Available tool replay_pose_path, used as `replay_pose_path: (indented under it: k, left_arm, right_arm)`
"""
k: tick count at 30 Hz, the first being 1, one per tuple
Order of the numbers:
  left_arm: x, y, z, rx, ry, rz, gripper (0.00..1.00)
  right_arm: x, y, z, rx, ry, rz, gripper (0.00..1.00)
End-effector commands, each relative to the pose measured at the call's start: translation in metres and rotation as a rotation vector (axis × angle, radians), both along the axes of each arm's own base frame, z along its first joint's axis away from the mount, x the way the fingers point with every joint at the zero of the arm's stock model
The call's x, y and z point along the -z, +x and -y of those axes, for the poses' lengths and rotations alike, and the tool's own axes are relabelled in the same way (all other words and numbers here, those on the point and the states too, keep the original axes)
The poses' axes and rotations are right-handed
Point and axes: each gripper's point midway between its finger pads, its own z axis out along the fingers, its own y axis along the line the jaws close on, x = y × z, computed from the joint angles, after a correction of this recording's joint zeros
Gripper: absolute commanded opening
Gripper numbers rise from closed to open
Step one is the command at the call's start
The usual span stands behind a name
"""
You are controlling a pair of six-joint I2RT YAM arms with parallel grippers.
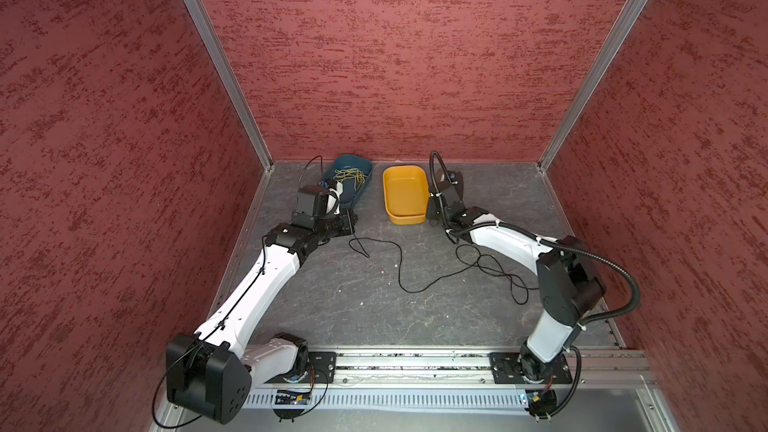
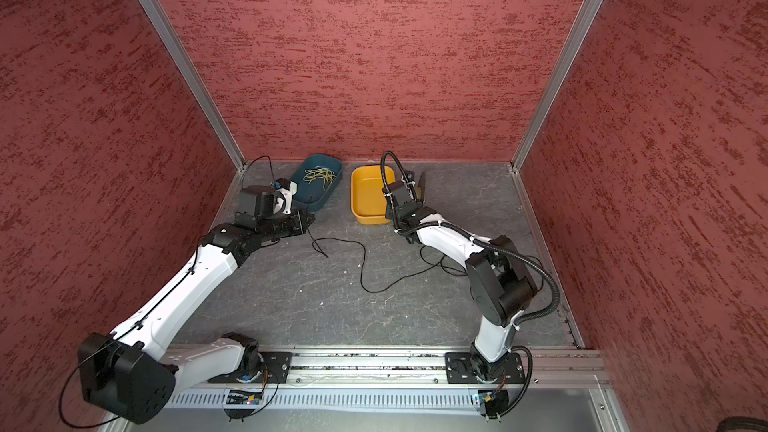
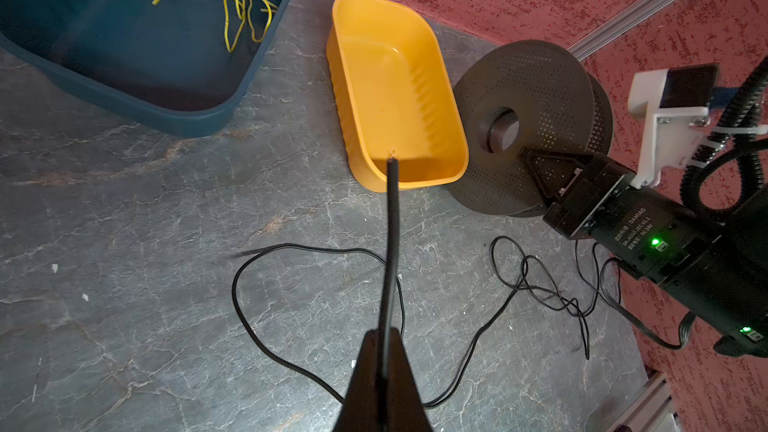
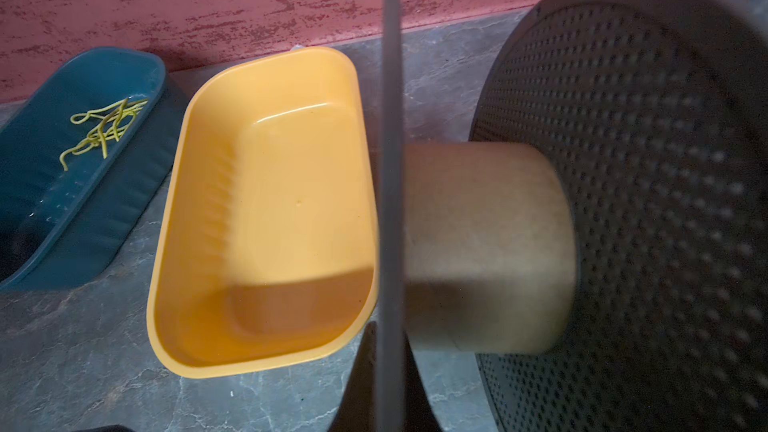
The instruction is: Wrap the cables
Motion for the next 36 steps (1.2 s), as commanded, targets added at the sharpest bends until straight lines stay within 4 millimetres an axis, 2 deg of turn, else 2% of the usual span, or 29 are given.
replay_pose_path:
  k: [1,7,12,16,20,25,29,36]
  left_arm:
    - [-0.011,0.005,0.006,0.011,-0.016,0.033,0.00]
    - [-0.010,0.005,0.008,0.017,-0.009,0.026,0.00]
    - [-0.010,0.006,0.008,0.010,-0.010,0.026,0.00]
    - [-0.012,0.005,0.011,0.021,-0.010,0.021,0.00]
    - [-0.018,0.005,0.013,0.021,-0.012,0.032,0.00]
    - [-0.023,0.006,0.020,0.034,-0.020,0.044,0.00]
    - [-0.026,0.009,0.026,0.047,-0.024,0.050,0.00]
    - [-0.034,0.011,0.041,0.079,-0.056,0.057,0.00]
  right_arm:
    - [-0.007,0.005,-0.015,0.007,-0.012,0.011,0.00]
    - [0.010,0.013,-0.028,0.001,-0.081,-0.023,0.01]
    - [0.021,0.013,-0.034,-0.021,-0.093,-0.037,0.15]
    - [0.017,0.013,-0.042,-0.054,-0.062,-0.023,0.27]
    - [0.006,0.011,-0.050,-0.095,-0.022,-0.003,0.40]
    - [-0.018,0.004,-0.050,-0.130,0.021,0.055,0.53]
    - [-0.035,0.001,-0.049,-0.146,0.034,0.097,0.60]
    - [-0.050,-0.010,-0.050,-0.196,0.056,0.127,0.67]
